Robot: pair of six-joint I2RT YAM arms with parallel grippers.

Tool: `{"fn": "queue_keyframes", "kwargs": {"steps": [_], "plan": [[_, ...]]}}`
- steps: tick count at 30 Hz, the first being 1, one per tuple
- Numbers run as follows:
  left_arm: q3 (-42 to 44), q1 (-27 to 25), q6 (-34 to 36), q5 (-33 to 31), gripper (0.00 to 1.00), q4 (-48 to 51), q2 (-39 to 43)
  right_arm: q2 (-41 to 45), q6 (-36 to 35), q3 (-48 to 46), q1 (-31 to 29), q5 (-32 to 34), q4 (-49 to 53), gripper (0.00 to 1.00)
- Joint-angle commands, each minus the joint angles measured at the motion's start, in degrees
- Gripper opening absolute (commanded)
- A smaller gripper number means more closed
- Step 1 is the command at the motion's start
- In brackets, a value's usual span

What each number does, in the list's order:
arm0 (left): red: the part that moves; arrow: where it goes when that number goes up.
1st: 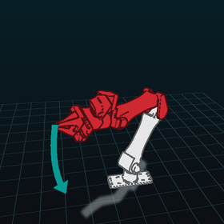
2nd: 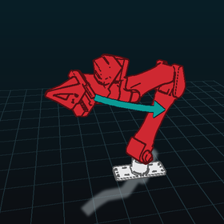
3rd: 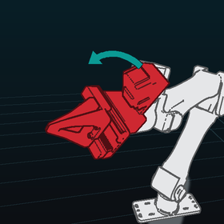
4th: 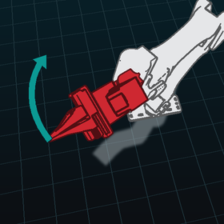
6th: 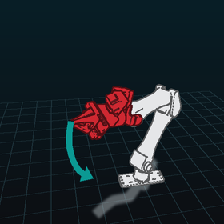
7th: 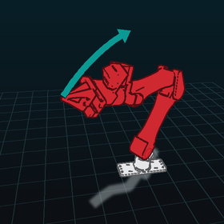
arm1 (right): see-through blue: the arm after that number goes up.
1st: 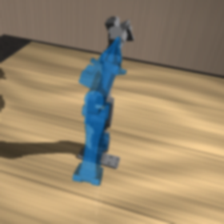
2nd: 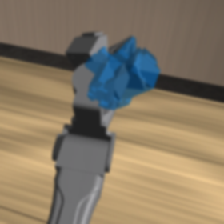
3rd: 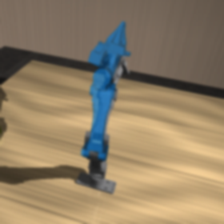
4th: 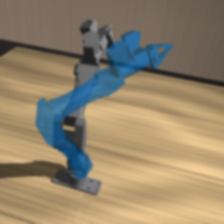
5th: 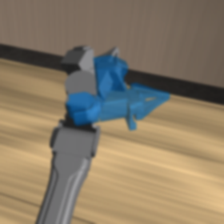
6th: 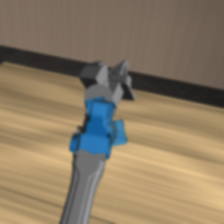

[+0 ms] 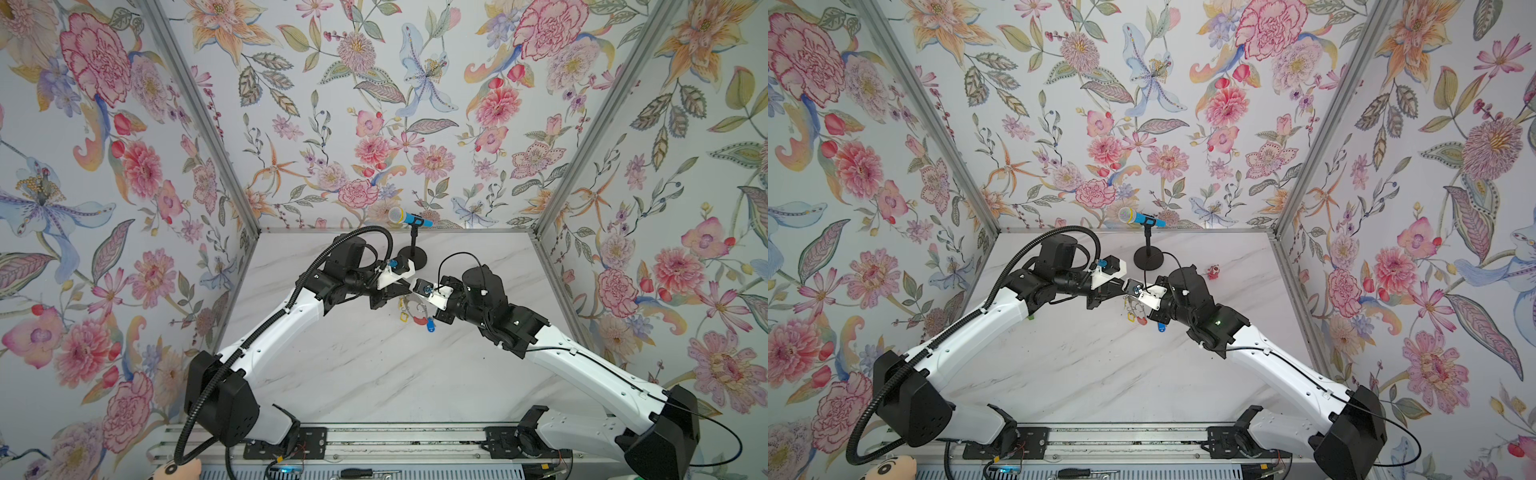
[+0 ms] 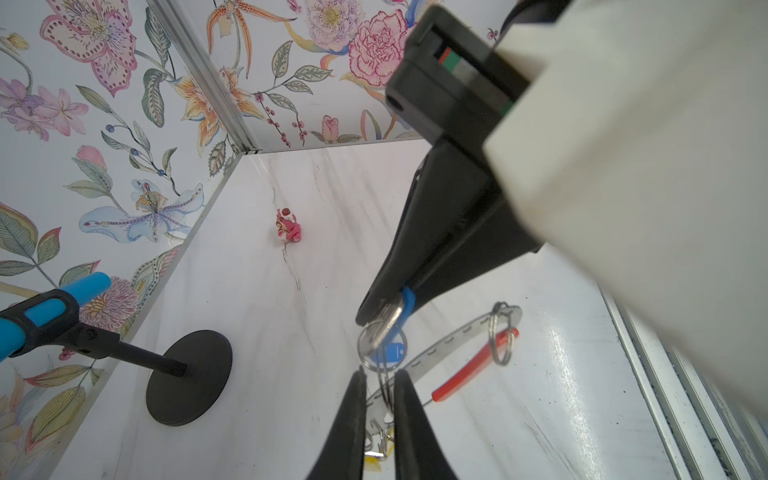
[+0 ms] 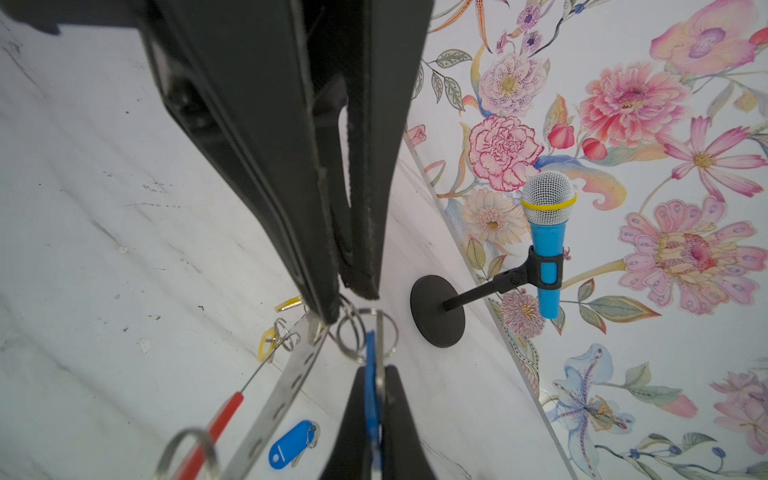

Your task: Remove the keys from the keyring

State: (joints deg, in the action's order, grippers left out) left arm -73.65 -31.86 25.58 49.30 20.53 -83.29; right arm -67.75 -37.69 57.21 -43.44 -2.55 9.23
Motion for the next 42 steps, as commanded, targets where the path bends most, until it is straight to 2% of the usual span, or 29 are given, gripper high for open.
{"fn": "queue_keyframes", "kwargs": {"steps": [1,6,10,20,32,38,42], "plan": [[0.41,-0.48,0.42,0.31,0.15,0.27,-0.63,0.95,1.13,-0.43,-0.22,-1.05,-1.52,0.0],[-0.14,-0.38,0.67,0.47,0.11,0.88,-1.26,1.21,1.22,-0.35,-0.25,-1.23,-1.38,0.0],[-0.16,-0.4,1.04,0.46,0.0,1.0,-1.33,1.21,1.18,-0.35,-0.3,-0.98,-1.24,0.0],[0.74,-0.24,0.32,-0.8,0.0,-1.23,-0.01,2.44,1.13,-1.02,0.16,-0.31,-1.06,0.0],[10.0,1.62,-11.14,3.24,0.0,-24.47,7.38,4.53,3.41,-4.31,1.78,-0.88,-1.58,0.0],[15.33,1.56,-20.9,4.49,0.0,-39.21,9.54,4.44,4.28,-5.13,1.89,-1.9,-2.61,0.0],[16.97,1.5,-24.19,4.84,0.0,-44.42,9.9,4.58,4.84,-5.67,1.96,-2.78,-3.41,0.0]]}}
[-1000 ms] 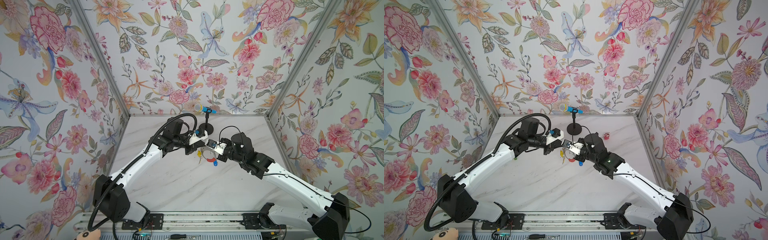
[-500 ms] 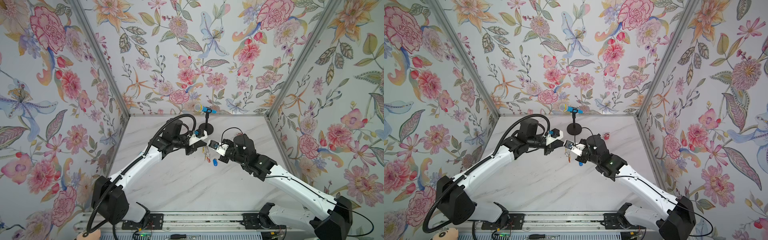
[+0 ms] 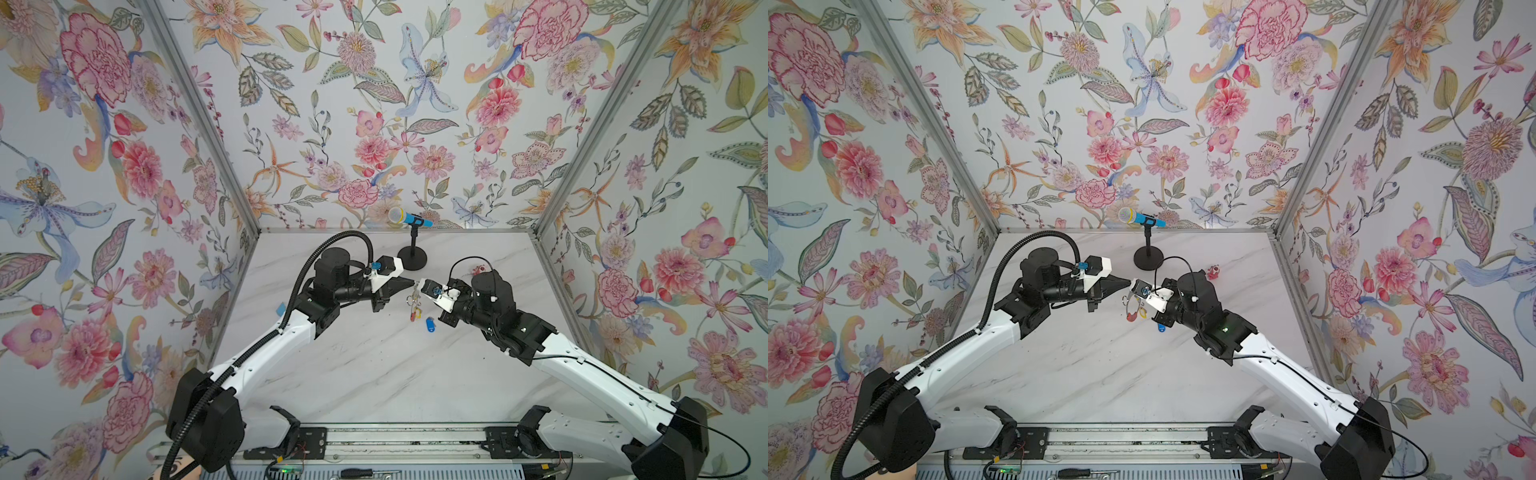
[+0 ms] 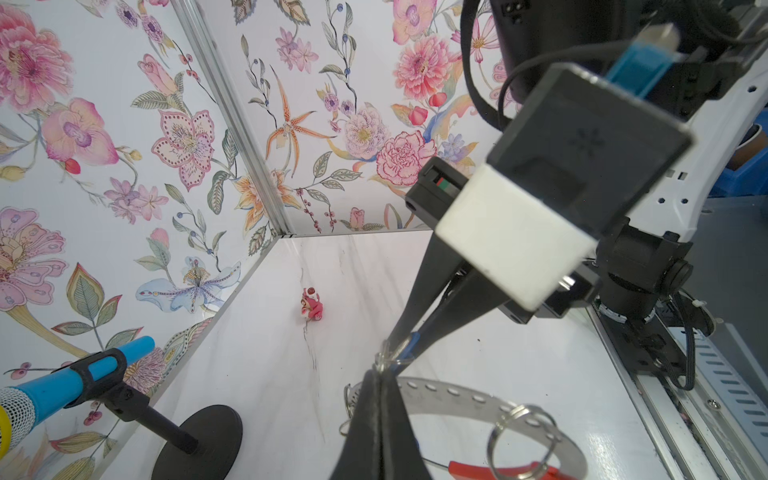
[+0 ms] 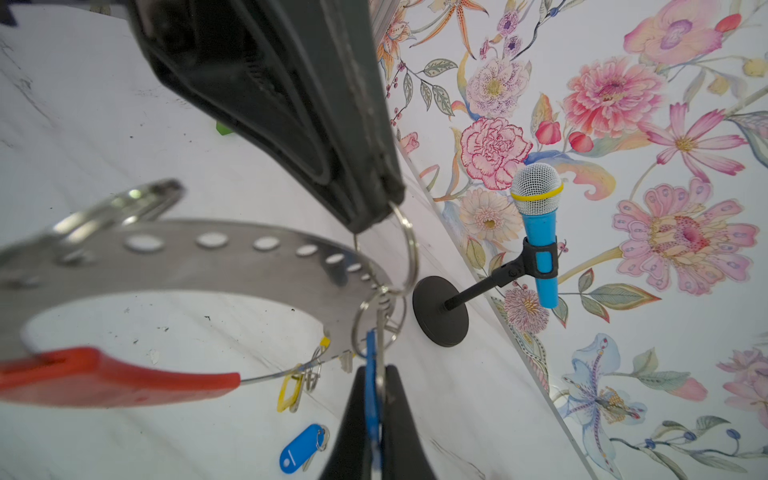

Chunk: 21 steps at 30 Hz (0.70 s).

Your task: Remove the keys from the keyring

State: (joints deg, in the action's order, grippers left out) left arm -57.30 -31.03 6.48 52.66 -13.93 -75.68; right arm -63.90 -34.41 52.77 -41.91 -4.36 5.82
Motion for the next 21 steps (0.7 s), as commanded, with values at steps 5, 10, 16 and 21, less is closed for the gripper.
{"fn": "queue_keyframes", "kwargs": {"steps": [5,10,16,21], "plan": [[1.49,0.72,-5.56,2.18,0.0,-10.72,2.71,1.75,2.42,-2.04,1.19,-0.88,-0.64,0.0],[2.68,0.67,-3.11,1.56,0.0,-7.73,3.16,3.58,2.75,-2.25,2.22,-0.48,-0.67,0.0],[5.12,0.69,-3.9,2.11,0.0,-7.78,1.88,4.68,2.86,-2.06,2.53,-1.42,-0.99,0.0],[5.03,0.59,-4.65,4.23,0.04,-7.8,1.41,4.79,2.78,-1.73,2.4,-2.62,-1.06,0.0]]}}
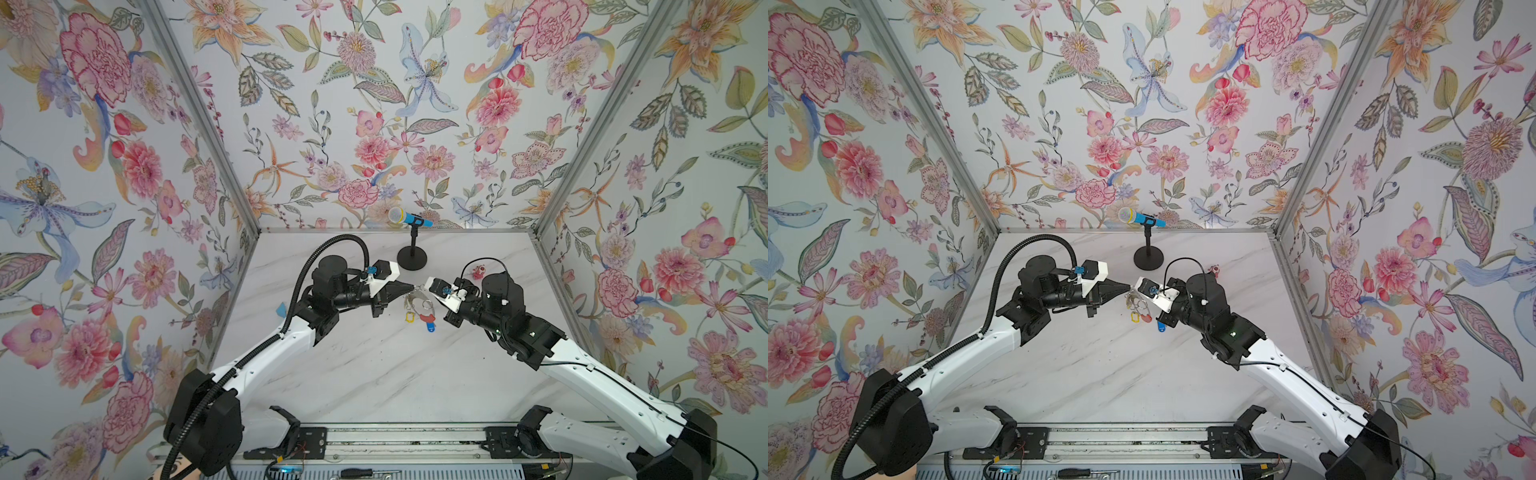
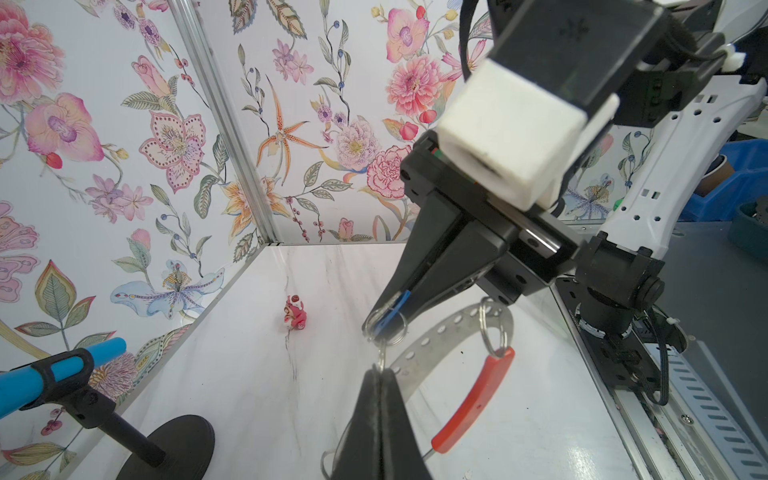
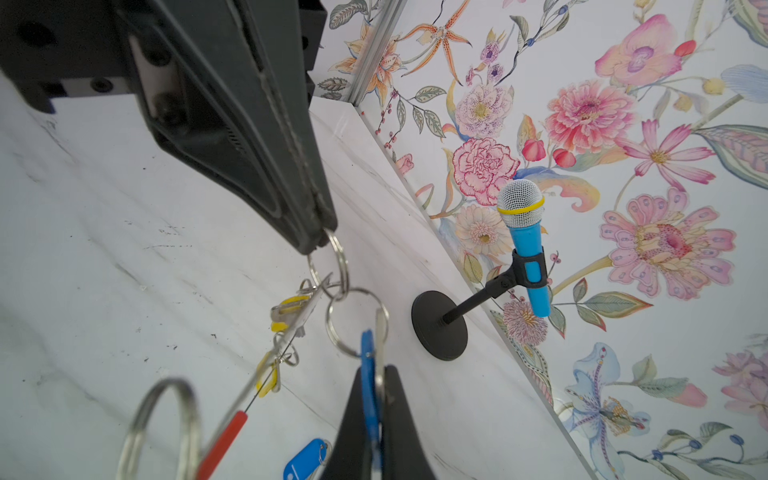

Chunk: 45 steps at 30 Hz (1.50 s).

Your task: Remove the keys from the keyring

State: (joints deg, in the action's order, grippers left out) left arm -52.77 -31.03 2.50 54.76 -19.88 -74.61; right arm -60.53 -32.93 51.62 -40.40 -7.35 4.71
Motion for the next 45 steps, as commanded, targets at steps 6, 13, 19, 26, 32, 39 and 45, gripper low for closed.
{"fn": "queue_keyframes", "kwargs": {"steps": [6,13,19,26,32,39,45], "plan": [[-1.79,0.57,3.61,2.34,0.09,5.33,-0.79,1.6,0.89,-0.06,0.53,-0.28,0.48,0.0],[-3.51,0.57,3.74,2.32,0.2,6.43,-1.46,1.21,0.82,-0.09,0.17,-0.47,0.74,0.0],[-3.65,-0.35,3.88,2.49,0.28,7.55,-2.45,1.29,0.94,0.08,0.06,-0.3,0.74,0.0],[-5.39,-0.42,7.18,-0.09,0.28,9.93,-4.26,1.52,0.71,0.26,0.03,-0.47,1.14,0.0],[-6.05,0.26,3.85,1.96,0.3,5.82,-6.39,1.68,0.85,0.38,-0.04,-0.84,1.29,0.0],[-6.0,-0.52,0.95,5.41,0.33,3.52,-8.08,1.65,0.85,0.46,-0.07,-1.05,1.19,0.0],[-5.86,-1.05,-0.87,6.82,0.3,0.85,-8.38,1.32,0.93,0.43,-0.04,-1.37,0.91,0.0]]}}
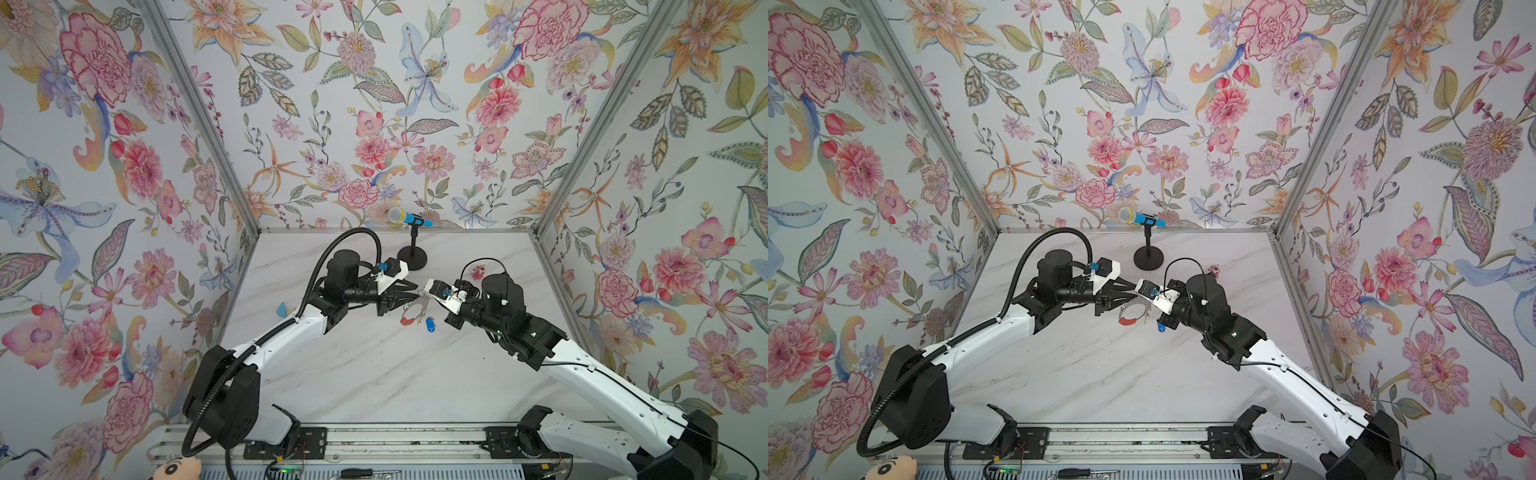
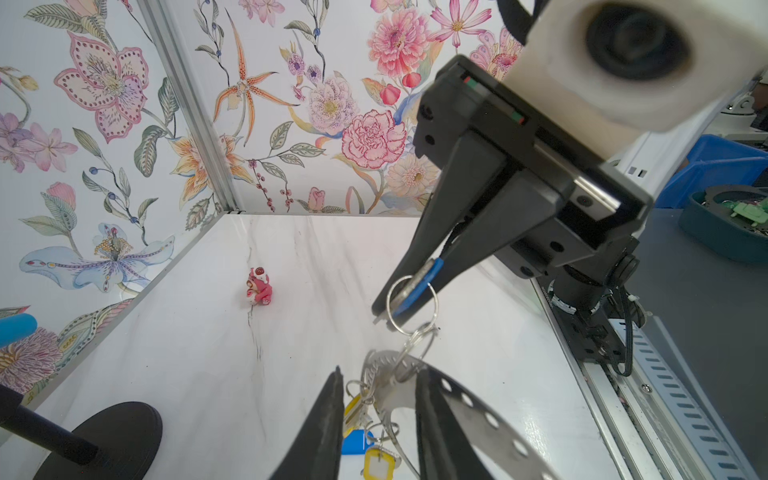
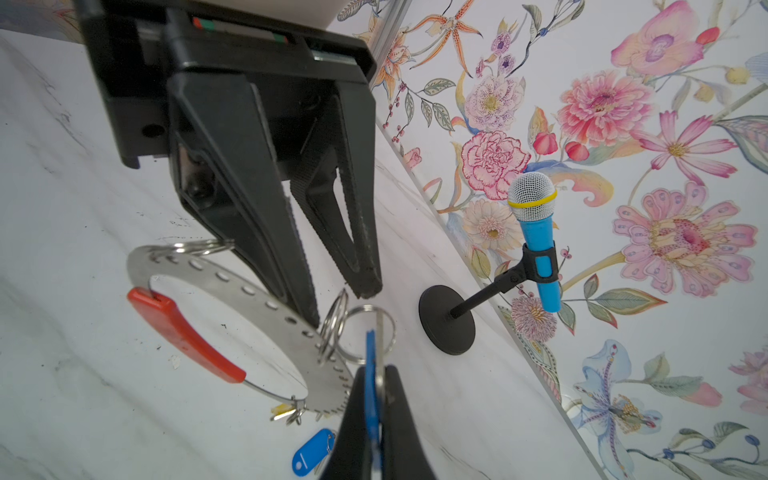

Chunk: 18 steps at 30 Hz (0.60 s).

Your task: Remove the keys from the keyring

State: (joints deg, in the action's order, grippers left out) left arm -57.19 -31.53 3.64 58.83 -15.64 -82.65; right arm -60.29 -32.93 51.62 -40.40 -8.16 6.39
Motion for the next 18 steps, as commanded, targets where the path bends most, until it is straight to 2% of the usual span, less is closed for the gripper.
{"fn": "queue_keyframes", "kwargs": {"steps": [1,11,18], "plan": [[-1.35,-0.62,-2.63,2.95,0.28,-4.09,-0.32,0.88,0.91,0.43,-0.04,-0.54,-0.84,0.0],[-1.51,-0.64,-1.65,3.74,0.01,-2.76,-0.47,0.32,0.85,0.72,0.04,-0.28,-0.6,0.0],[-1.79,-0.51,1.81,2.72,0.0,0.13,0.61,1.35,0.93,-0.01,0.58,0.6,-0.13,0.0]]}}
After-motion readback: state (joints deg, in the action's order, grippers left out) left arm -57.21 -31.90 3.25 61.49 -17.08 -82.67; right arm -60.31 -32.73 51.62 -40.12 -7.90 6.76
